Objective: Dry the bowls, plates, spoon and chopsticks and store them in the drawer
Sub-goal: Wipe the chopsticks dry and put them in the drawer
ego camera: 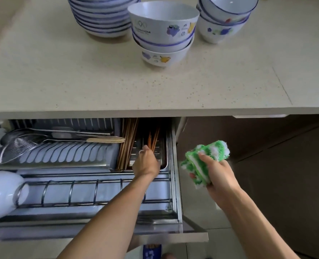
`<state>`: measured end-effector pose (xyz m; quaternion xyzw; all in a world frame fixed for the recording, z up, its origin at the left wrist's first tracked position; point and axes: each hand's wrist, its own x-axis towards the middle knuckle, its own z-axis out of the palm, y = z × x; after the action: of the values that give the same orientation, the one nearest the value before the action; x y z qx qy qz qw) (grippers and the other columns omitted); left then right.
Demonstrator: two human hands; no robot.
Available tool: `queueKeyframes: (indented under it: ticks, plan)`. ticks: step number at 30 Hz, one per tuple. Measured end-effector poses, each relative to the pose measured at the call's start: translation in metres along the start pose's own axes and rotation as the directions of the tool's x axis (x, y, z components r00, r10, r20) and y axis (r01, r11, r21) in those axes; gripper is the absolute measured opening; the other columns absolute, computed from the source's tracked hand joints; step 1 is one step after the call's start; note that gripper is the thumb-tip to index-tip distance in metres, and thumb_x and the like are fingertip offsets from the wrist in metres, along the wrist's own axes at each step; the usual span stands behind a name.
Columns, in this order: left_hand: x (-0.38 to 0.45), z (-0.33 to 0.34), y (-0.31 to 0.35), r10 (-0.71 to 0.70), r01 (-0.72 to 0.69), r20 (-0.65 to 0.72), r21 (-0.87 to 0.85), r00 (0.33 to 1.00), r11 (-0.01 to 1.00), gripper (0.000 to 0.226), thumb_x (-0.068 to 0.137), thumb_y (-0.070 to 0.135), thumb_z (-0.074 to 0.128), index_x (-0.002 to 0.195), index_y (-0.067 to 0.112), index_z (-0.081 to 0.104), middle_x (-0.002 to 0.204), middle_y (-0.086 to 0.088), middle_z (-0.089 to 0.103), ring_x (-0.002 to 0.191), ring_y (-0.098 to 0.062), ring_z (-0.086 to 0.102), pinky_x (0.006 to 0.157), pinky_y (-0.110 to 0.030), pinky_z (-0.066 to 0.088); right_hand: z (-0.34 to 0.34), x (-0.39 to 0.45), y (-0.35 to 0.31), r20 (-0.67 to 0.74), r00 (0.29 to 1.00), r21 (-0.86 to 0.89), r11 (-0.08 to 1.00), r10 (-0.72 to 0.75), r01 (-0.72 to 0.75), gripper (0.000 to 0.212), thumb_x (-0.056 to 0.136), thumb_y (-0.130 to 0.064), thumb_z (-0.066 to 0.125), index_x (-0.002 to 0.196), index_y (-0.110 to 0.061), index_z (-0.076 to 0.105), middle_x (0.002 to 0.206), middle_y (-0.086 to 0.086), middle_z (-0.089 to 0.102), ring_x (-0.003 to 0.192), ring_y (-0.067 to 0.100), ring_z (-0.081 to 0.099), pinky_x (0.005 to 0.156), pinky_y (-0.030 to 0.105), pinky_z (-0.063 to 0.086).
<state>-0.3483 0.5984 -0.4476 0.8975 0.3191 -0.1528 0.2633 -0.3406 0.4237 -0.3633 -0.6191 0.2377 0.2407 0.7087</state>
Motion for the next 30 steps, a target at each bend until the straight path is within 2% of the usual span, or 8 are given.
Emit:
queueKeyframes:
  ticks: [3,9,15,19,22,25,27,30]
  plan:
    - [0.012,0.011,-0.001,0.035,-0.037,0.023,0.074,0.999,0.997,0.051,0.096,0.007,0.058,0.140,0.001,0.034,0.128,-0.017,0.056,0.112,-0.032,0.061,0.072,-0.034,0.048,0.001,0.006,0.009,0.026,1.000,-0.019,1.000,-0.004,0.005,0.012,0.098,-0.014,0.060,0.104,-0.005,0.065,0.089,0.013,0.076,0.081,0.031,0.070,0.081,0.050,0.053]
    - [0.028,0.031,-0.006,0.047,-0.059,0.103,0.116,0.994,0.992,0.086,0.095,0.019,0.063,0.156,-0.003,0.007,0.149,-0.025,0.035,0.124,-0.037,0.052,0.096,-0.041,0.050,-0.004,0.014,0.021,0.064,0.998,-0.078,0.997,-0.012,0.017,0.017,0.098,-0.016,0.061,0.104,-0.002,0.067,0.100,0.023,0.073,0.077,0.034,0.068,0.071,0.046,0.047]
    - [0.013,0.016,0.004,0.102,-0.120,0.081,0.257,0.991,0.959,0.066,0.091,0.029,0.065,0.144,0.001,0.036,0.141,-0.015,0.037,0.125,-0.032,0.044,0.092,-0.039,0.047,-0.010,0.006,0.018,0.082,0.997,-0.083,0.997,-0.003,0.010,0.020,0.098,-0.018,0.061,0.106,0.000,0.067,0.093,0.021,0.074,0.073,0.033,0.066,0.064,0.042,0.048]
    - [-0.024,-0.014,0.014,0.273,-0.267,0.045,0.412,0.961,0.871,0.053,0.090,0.032,0.066,0.134,0.009,0.047,0.137,-0.011,0.039,0.122,-0.029,0.043,0.088,-0.038,0.048,-0.012,-0.018,0.001,0.104,0.995,-0.088,0.996,0.003,0.006,0.020,0.098,-0.020,0.061,0.106,-0.003,0.068,0.094,0.021,0.075,0.073,0.031,0.068,0.049,0.032,0.045]
    - [-0.063,-0.041,0.031,0.427,-0.383,-0.006,0.435,0.904,0.815,0.046,0.091,0.032,0.061,0.132,0.014,0.050,0.138,-0.007,0.040,0.121,-0.027,0.045,0.092,-0.039,0.045,-0.019,-0.045,-0.019,0.100,0.995,-0.082,0.996,-0.009,0.017,0.018,0.099,-0.019,0.059,0.106,-0.005,0.066,0.091,0.018,0.075,0.071,0.029,0.067,0.046,0.031,0.043]
    - [-0.107,-0.071,0.064,0.564,-0.519,-0.056,0.327,0.824,0.790,0.041,0.100,0.034,0.048,0.135,0.014,0.054,0.134,-0.006,0.049,0.118,-0.026,0.050,0.092,-0.039,0.046,-0.035,-0.078,-0.046,0.099,0.995,-0.086,0.995,-0.031,0.039,0.017,0.099,-0.018,0.058,0.107,-0.004,0.066,0.086,0.015,0.075,0.062,0.021,0.065,0.047,0.030,0.042]
    - [-0.134,-0.088,0.097,0.598,-0.593,-0.012,0.119,0.801,0.796,0.043,0.104,0.034,0.040,0.140,0.014,0.053,0.135,-0.006,0.055,0.121,-0.025,0.053,0.097,-0.037,0.045,-0.052,-0.099,-0.065,0.083,0.996,-0.086,0.995,-0.046,0.053,0.017,0.099,-0.018,0.058,0.107,-0.008,0.069,0.087,0.012,0.075,0.064,0.017,0.067,0.051,0.031,0.045]
    - [-0.169,-0.102,0.143,0.599,-0.557,0.143,-0.249,0.788,0.793,0.044,0.103,0.037,0.046,0.142,0.018,0.052,0.129,-0.004,0.065,0.117,-0.019,0.061,0.100,-0.034,0.047,-0.081,-0.130,-0.090,0.079,0.993,-0.024,0.996,-0.082,0.084,0.018,0.097,-0.016,0.058,0.107,-0.012,0.072,0.098,0.014,0.076,0.079,0.023,0.071,0.064,0.037,0.051]
